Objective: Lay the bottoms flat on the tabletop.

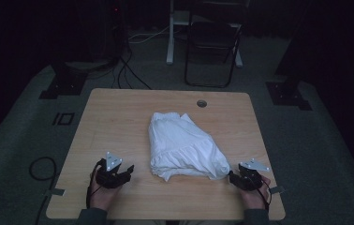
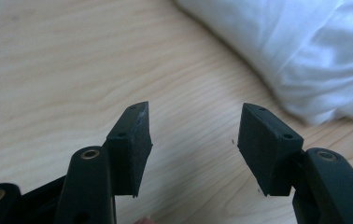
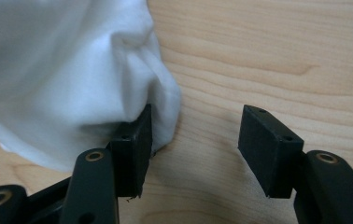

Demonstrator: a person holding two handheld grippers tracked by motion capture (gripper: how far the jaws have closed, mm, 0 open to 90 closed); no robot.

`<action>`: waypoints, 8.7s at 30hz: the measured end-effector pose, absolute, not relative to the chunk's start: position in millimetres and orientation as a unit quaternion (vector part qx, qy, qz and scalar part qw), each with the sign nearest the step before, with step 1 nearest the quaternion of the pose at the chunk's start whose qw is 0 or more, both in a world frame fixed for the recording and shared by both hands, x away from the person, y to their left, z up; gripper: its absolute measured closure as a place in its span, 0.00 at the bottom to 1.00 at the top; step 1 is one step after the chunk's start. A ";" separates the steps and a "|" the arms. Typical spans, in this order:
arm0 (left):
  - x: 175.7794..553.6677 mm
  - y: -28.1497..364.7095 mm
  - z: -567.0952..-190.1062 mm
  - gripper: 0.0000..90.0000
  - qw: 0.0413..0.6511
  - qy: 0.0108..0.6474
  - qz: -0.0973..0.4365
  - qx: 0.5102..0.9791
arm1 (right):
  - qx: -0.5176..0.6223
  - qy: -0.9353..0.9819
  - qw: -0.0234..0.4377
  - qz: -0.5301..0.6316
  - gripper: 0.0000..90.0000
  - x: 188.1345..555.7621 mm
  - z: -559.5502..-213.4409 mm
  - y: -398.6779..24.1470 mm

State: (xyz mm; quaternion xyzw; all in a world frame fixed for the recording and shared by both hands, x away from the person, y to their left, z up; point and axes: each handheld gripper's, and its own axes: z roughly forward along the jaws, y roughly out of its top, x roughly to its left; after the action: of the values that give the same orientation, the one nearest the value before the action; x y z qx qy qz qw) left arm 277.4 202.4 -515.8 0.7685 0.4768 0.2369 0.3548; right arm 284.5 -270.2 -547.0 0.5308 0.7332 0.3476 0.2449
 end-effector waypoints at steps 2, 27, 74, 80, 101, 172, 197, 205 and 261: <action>278.2 197.6 -510.0 0.48 0.362 0.469 0.236 0.770 | 0.529 0.733 0.246 0.350 0.49 283.4 -545.4 -269.2; 299.0 98.9 -479.1 0.40 0.400 0.357 0.212 0.817 | 0.505 0.729 0.242 0.393 0.43 268.4 -521.8 -280.2; 314.3 182.4 -469.3 0.95 0.391 0.462 0.235 0.761 | 0.465 0.770 0.196 0.391 0.77 278.5 -536.3 -253.1; 313.7 223.0 -488.6 0.95 0.368 0.523 0.225 0.735 | 0.461 0.774 0.201 0.385 0.86 278.2 -536.0 -252.8; 299.1 208.4 -453.9 0.55 0.402 0.491 0.246 0.733 | 0.461 0.775 0.198 0.383 0.85 278.2 -537.0 -252.2; 321.9 194.5 -460.4 0.56 0.362 0.497 0.239 0.752 | 0.500 0.722 0.286 0.384 0.61 269.9 -526.5 -272.1; 339.9 128.9 -485.5 1.00 0.357 0.424 0.197 0.809 | 0.487 0.745 0.270 0.366 0.89 272.3 -531.7 -265.3; 279.4 179.0 -488.7 1.00 0.366 0.447 0.210 0.789 | 0.496 0.744 0.273 0.354 0.94 272.3 -532.4 -266.1; 265.0 218.8 -550.5 0.98 0.364 0.512 0.209 0.750 | 0.378 0.797 0.222 0.414 0.33 346.0 -469.9 -117.7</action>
State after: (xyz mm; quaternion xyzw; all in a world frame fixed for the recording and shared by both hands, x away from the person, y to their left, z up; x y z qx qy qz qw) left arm 265.0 218.8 -550.5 0.7497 0.5121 0.2087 0.3635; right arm 346.0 -117.7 -469.9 0.3780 0.7974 0.4145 0.2224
